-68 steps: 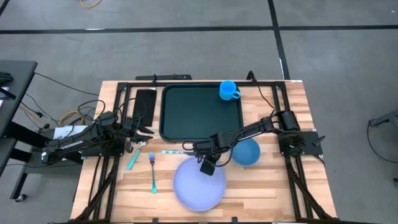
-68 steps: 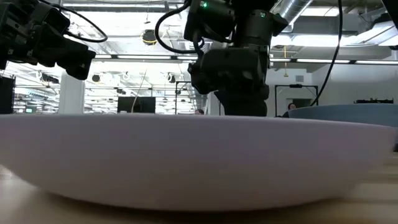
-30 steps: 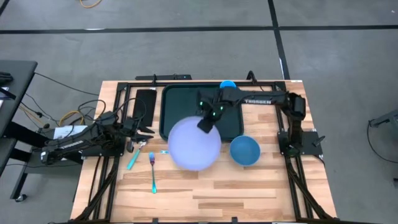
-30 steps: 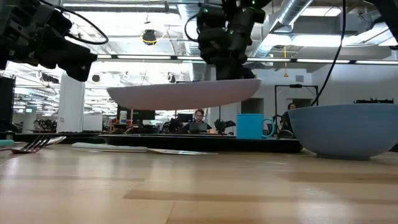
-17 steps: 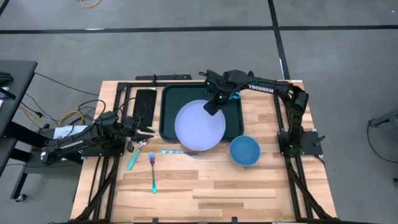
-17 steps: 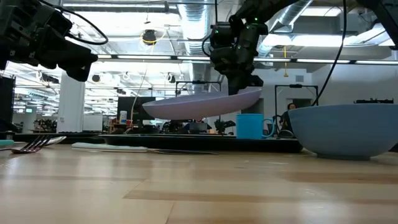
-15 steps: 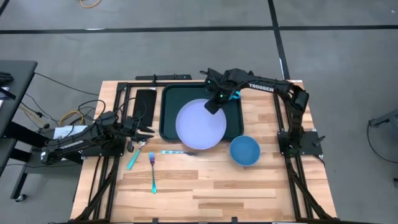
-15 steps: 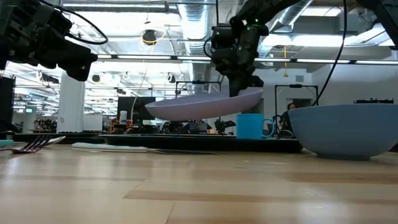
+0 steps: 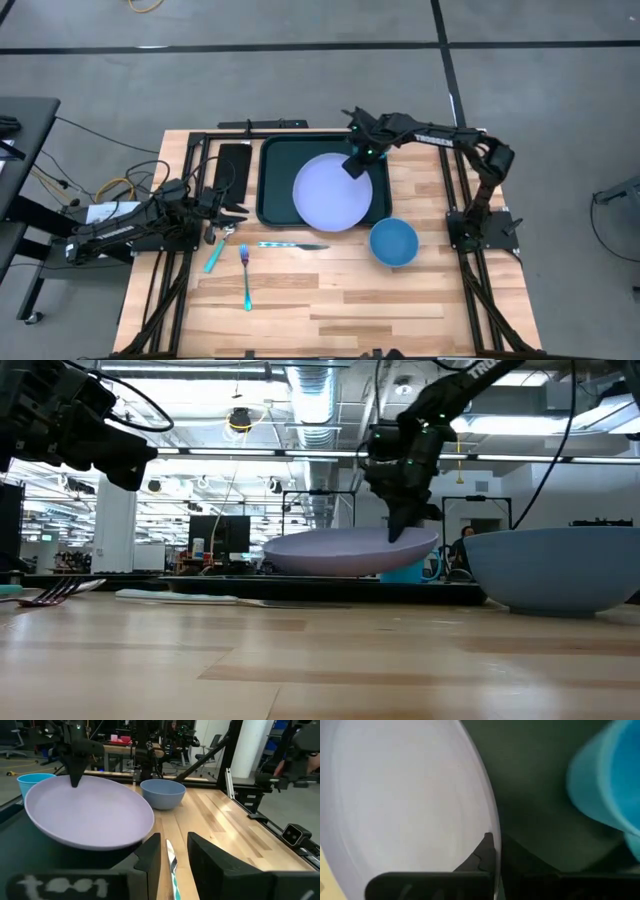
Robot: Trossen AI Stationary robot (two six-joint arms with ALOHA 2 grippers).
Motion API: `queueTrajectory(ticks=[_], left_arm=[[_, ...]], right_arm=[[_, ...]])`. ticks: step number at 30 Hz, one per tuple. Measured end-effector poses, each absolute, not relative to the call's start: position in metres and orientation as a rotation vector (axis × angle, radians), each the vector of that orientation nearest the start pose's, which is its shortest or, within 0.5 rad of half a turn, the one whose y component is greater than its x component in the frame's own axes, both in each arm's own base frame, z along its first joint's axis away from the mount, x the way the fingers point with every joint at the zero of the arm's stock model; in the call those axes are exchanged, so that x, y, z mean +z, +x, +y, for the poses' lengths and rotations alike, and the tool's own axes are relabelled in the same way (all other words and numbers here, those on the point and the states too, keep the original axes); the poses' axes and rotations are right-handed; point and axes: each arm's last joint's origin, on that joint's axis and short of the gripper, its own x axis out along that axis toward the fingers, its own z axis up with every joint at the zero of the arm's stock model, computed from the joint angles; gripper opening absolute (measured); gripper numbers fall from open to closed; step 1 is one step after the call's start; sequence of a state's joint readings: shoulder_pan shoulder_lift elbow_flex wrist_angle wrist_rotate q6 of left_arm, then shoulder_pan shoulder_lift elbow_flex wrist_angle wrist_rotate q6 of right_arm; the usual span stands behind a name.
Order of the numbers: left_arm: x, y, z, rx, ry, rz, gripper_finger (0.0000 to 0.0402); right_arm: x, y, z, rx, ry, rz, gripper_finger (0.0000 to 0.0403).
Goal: Set up tray
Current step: Put the purple plate on the black tray at the bottom left of the blue cup, then put the blue bowl on the purple plate
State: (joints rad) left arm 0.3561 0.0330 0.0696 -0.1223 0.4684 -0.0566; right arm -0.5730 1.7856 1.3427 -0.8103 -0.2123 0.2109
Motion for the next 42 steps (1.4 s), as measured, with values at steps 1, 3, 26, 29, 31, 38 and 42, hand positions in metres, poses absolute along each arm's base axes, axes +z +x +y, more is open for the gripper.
queueTrajectory(ticks=[1, 3, 26, 29, 31, 38, 42], left_arm=[[0.173, 0.091, 0.02, -0.107, -0.091, 0.082, 0.0084], [0.173, 0.091, 0.02, -0.102, -0.091, 0.082, 0.0084], [0.173, 0.091, 0.02, -0.098, -0.091, 0.082, 0.0084], [0.173, 0.091, 0.02, -0.098, -0.091, 0.082, 0.0084], [0.173, 0.091, 0.02, -0.098, -0.091, 0.082, 0.0084], [0.173, 0.091, 0.02, -0.098, -0.091, 0.082, 0.0084], [0.173, 0.091, 0.02, -0.098, -0.091, 0.082, 0.0084]], right_arm=[[0.218, 0.295, -0.188, -0.451, 0.678, 1.133, 0.0], [0.211, 0.286, -0.19, -0.476, 0.706, 1.134, 0.0], [0.178, 0.266, -0.199, -0.601, 0.848, 1.083, 0.0026], [0.178, 0.265, -0.199, -0.605, 0.85, 1.096, 0.0041], [0.177, 0.264, -0.198, -0.606, 0.853, 1.104, 0.0049], [0.177, 0.267, -0.194, -0.597, 0.842, 1.11, 0.0056], [0.177, 0.268, -0.193, -0.598, 0.834, 1.113, 0.0057]])
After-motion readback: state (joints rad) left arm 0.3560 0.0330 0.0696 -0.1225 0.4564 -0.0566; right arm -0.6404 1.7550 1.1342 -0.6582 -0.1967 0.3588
